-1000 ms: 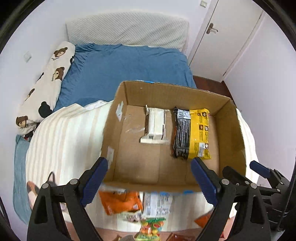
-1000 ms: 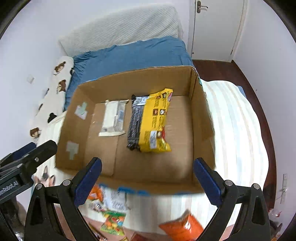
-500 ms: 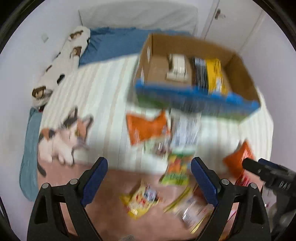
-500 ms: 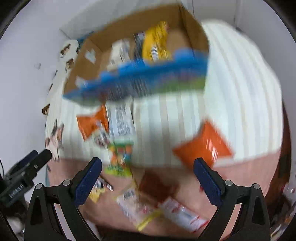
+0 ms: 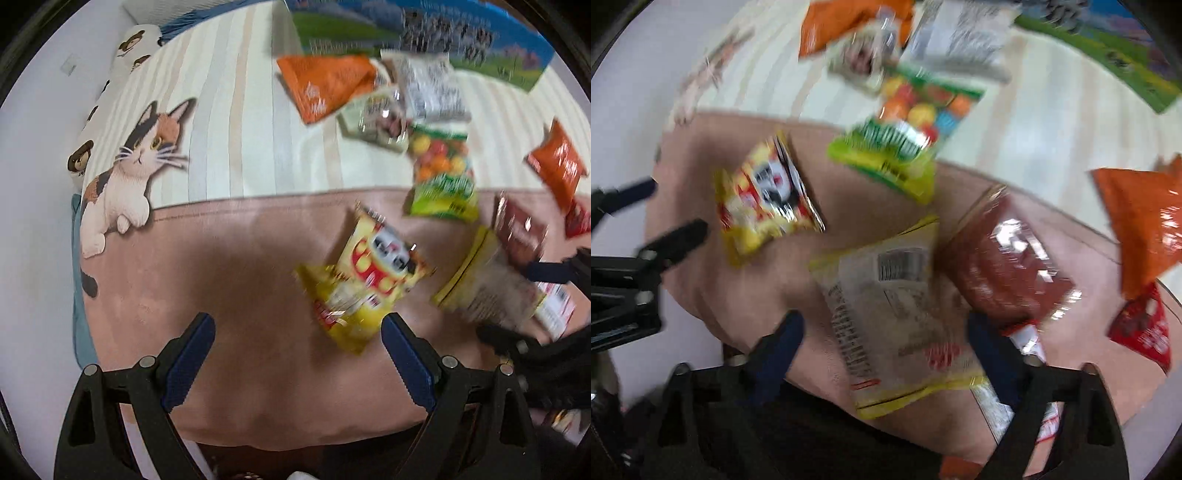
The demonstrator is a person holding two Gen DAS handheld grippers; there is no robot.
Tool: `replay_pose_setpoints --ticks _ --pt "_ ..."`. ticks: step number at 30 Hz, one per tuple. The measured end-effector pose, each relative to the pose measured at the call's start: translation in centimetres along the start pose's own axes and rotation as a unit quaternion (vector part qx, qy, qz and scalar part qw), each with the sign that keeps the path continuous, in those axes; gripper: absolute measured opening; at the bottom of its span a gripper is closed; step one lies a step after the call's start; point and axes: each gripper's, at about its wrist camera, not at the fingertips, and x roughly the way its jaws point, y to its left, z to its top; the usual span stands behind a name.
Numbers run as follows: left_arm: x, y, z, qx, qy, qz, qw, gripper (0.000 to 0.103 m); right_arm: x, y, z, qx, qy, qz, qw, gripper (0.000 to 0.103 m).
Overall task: Organize snacks
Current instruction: 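Grasp the panda-print yellow bag with the left tool while the right tool grasps the clear-yellow bag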
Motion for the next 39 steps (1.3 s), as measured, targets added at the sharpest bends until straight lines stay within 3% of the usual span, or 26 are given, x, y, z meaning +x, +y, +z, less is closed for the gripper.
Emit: replay_pose_setpoints --ticks 1,3,6,11,13,14,16,18,21,23,24,26,30,35,39 --pt "0.4 0.0 -0.1 0.007 0.002 0.0 1.0 0.092 0.8 0.2 0.0 -0.005 0.008 -0.007 1.0 0.068" --pt "1.2 -0.4 -0.2 0.029 0.006 0.002 0.9995 0.092 1.6 0.1 -0.3 0.007 0.008 -0.008 1.0 0.064" --pt "1.4 -1.7 0.2 0.072 0.005 0.001 0.9974 0.092 1.1 -1.7 -1.0 0.086 -0.013 0.013 0.996 0.063" --pt "3.3 -4.9 1.5 0.139 0.021 -0.002 0.9901 0.092 0.2 -5.2 -2.7 0.21 -0.043 0.058 0.975 0.063" --pt "4.1 -5.3 1.9 0.141 0.027 -0.001 0.9896 0.085 0.4 -5.8 -3.1 0.227 -0.039 0.074 0.97 0.064" --pt "4.5 -5.1 2.2 0.128 0.031 -0.007 0.9912 0.077 0.6 -5.9 -3.2 0.233 -0.034 0.081 0.969 0.066" --pt "5.2 -3.4 3.1 0.056 0.051 -0.044 0.9961 0.077 0.7 -6.1 -3.3 0.242 -0.027 0.089 0.966 0.071" --pt "5.7 -1.1 3.6 -0.022 0.066 -0.087 0.9938 0.076 0.8 -6.2 -3.5 0.253 -0.029 0.098 0.962 0.073" --pt "7.3 2.6 3.7 -0.144 0.096 -0.145 0.9742 0.076 0.9 -6.1 -3.7 0.26 -0.028 0.108 0.959 0.073" --pt "8.4 3.8 3.2 -0.182 0.109 -0.175 0.9614 0.076 1.0 -6.5 -3.5 0.259 -0.025 0.104 0.96 0.073" --pt "8.6 3.9 3.1 -0.183 0.111 -0.179 0.9604 0.076 1.1 -6.3 -3.5 0.258 -0.027 0.096 0.961 0.073" --pt "8.8 3.4 3.0 -0.158 0.107 -0.167 0.9673 0.076 1.0 -6.3 -3.3 0.259 -0.036 0.086 0.961 0.068" --pt "7.7 0.4 3.7 -0.066 0.097 -0.109 0.987 0.076 0.6 -4.8 -2.6 0.249 -0.04 0.095 0.963 0.066" --pt "6.8 -1.2 4.1 -0.015 0.06 -0.067 0.9958 0.076 0.8 -4.0 -2.4 0.249 -0.034 0.079 0.965 0.074" --pt "5.2 -4.2 3.8 0.054 0.036 -0.002 0.9979 0.076 1.0 -2.4 -1.5 0.245 -0.038 0.056 0.967 0.074"
